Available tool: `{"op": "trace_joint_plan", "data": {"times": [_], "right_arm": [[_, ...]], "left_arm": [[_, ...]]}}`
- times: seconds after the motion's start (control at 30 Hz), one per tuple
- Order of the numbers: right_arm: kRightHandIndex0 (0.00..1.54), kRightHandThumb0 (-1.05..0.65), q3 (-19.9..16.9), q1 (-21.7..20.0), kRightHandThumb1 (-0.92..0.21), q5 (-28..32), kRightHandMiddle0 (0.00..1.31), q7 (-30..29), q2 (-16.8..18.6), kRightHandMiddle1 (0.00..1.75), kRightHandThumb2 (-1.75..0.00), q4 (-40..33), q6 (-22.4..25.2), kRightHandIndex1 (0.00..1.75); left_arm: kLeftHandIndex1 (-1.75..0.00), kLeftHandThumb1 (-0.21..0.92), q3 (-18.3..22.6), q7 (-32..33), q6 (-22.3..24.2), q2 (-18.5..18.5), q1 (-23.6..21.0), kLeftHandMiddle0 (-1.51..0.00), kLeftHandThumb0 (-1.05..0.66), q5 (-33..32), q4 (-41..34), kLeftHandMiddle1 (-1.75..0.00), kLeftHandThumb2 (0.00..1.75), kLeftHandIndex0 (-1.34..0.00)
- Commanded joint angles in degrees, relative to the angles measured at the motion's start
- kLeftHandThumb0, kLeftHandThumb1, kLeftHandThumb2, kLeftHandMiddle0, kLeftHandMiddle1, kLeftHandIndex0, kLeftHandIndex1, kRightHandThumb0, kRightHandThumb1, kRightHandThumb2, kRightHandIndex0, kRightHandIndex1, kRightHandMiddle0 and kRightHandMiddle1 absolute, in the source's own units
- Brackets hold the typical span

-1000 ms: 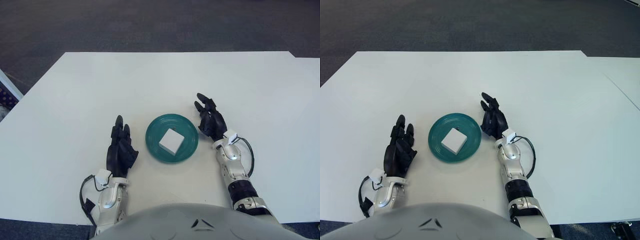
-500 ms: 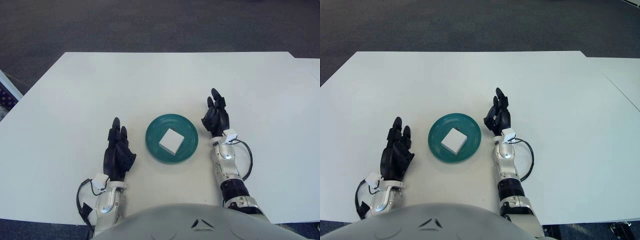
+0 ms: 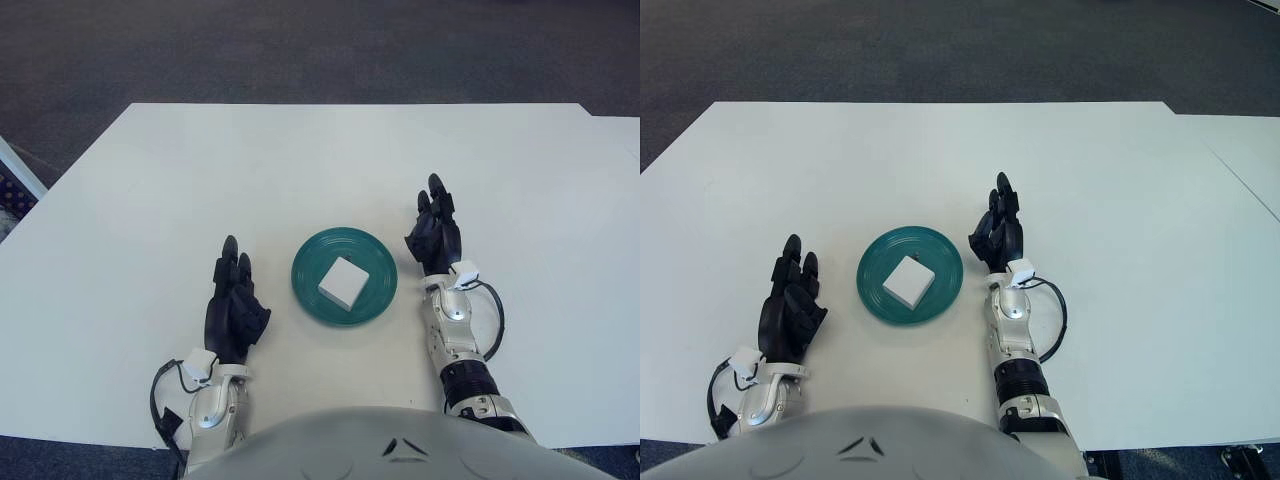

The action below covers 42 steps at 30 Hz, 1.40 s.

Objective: Put the charger into the plate.

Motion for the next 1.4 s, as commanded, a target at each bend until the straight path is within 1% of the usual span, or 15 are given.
{"op": "trace_joint_plan", "data": {"times": [0.0,0.07,0.13,0.27,0.43,0.53,0.57,0.67,0.7,0.83,0.93,1.07,1.17,1.3,1.37], "right_arm": [[0.01,-0.91,2.56,14.59,-0.92,0.95,0.0,0.79,5.46,0.05,-0.91,2.1,-1.61,0.0],[0.02,-0.91,2.38,15.88,-0.92,0.81,0.01,1.39,3.62,0.05,-0.9,1.18,-2.03,0.01],[0.03,-0.92,2.31,16.55,-0.92,0.87,0.02,1.68,2.75,0.06,-0.9,0.79,-2.31,0.01],[0.07,-0.94,1.59,16.89,-0.92,1.0,0.05,2.25,1.38,0.08,-0.89,1.53,-2.96,0.02],[0.1,-0.95,2.41,18.73,-0.92,-2.61,0.08,0.32,0.87,0.11,-0.89,-0.04,-3.88,0.03],[0.11,-0.95,4.28,21.96,-0.92,-6.25,0.06,-1.01,0.67,0.14,-0.89,-3.68,-4.19,0.02],[0.11,-0.95,4.72,22.67,-0.92,-6.87,0.04,-1.28,0.72,0.19,-0.9,-4.6,-4.13,0.01],[0.12,-0.95,5.46,24.97,-0.92,-7.52,0.02,-1.05,-0.21,0.23,-0.91,-8.53,-3.05,0.01],[0.12,-0.95,5.56,25.34,-0.92,-7.65,0.01,-1.03,-0.43,0.24,-0.92,-9.2,-2.79,0.0],[0.12,-0.94,6.17,29.29,-0.92,-6.17,0.0,0.05,-1.7,0.24,-0.92,-18.2,1.99,0.0],[0.12,-0.92,6.66,30.89,-0.92,-5.48,0.0,0.35,-2.2,0.25,-0.9,-21.77,4.9,0.0],[0.12,-0.9,6.85,32.03,-0.92,-4.57,0.0,1.38,-2.73,0.26,-0.88,-24.52,8.17,0.0],[0.13,-0.9,5.75,31.92,-0.92,-2.9,0.0,2.83,-3.92,0.27,-0.87,-24.79,10.66,0.0],[0.13,-0.91,3.42,29.76,-0.92,-1.07,0.0,4.4,-5.45,0.28,-0.89,-20.52,11.31,0.0],[0.14,-0.92,2.46,28.42,-0.92,-0.25,0.0,5.42,-6.06,0.28,-0.89,-17.6,11.02,0.01]], "left_arm": [[-0.09,0.92,0.9,1.14,4.51,0.96,-2.87,0.0,-1.05,0.49,-0.15,0.0,0.99,0.0],[-0.1,0.92,1.73,0.99,6.39,1.97,-5.41,0.0,-1.05,0.49,1.47,0.0,0.98,0.0],[-0.1,0.92,2.38,0.78,7.78,2.82,-7.03,0.0,-1.05,0.54,2.47,0.0,0.97,0.0],[-0.12,0.92,3.55,0.02,7.56,3.16,-10.61,-0.02,-1.05,-0.61,7.2,-0.01,0.96,-0.02],[-0.25,0.92,3.61,-0.85,7.77,3.61,-11.42,-0.07,-1.04,-0.78,8.71,0.0,0.95,0.0],[-0.34,0.92,3.25,-0.68,8.0,3.22,-11.06,-0.1,-1.04,-0.59,8.79,-0.01,0.94,0.0],[-0.39,0.92,3.15,-0.64,7.99,3.09,-10.9,-0.12,-1.05,-0.57,8.73,-0.01,0.94,0.0],[-0.49,0.92,3.03,-0.83,7.78,2.54,-10.48,-0.16,-1.05,-1.22,8.56,-0.01,0.93,0.0],[-0.58,0.92,3.0,-0.9,7.69,2.34,-10.35,-0.18,-1.05,-1.46,8.48,-0.01,0.93,0.0],[-0.68,0.92,3.12,-1.52,7.2,1.34,-9.98,-0.21,-1.05,-3.24,8.45,-0.01,0.91,-0.03],[-0.76,0.92,3.06,-1.94,6.34,0.81,-9.81,-0.23,-1.05,-4.0,8.73,-0.01,0.9,-0.04],[-0.82,0.92,3.24,-2.44,4.86,0.22,-10.14,-0.24,-1.05,-4.98,9.84,0.0,0.88,-0.02],[-0.78,0.92,3.46,-2.8,3.39,-0.04,-10.56,-0.24,-1.05,-5.36,10.84,0.0,0.87,-0.01],[-0.7,0.92,3.46,-3.11,3.56,0.36,-10.68,-0.23,-1.05,-5.21,10.72,-0.01,0.87,0.0],[-0.71,0.92,3.23,-3.21,4.11,0.22,-10.03,-0.24,-1.05,-5.45,9.72,-0.01,0.86,0.0]]}}
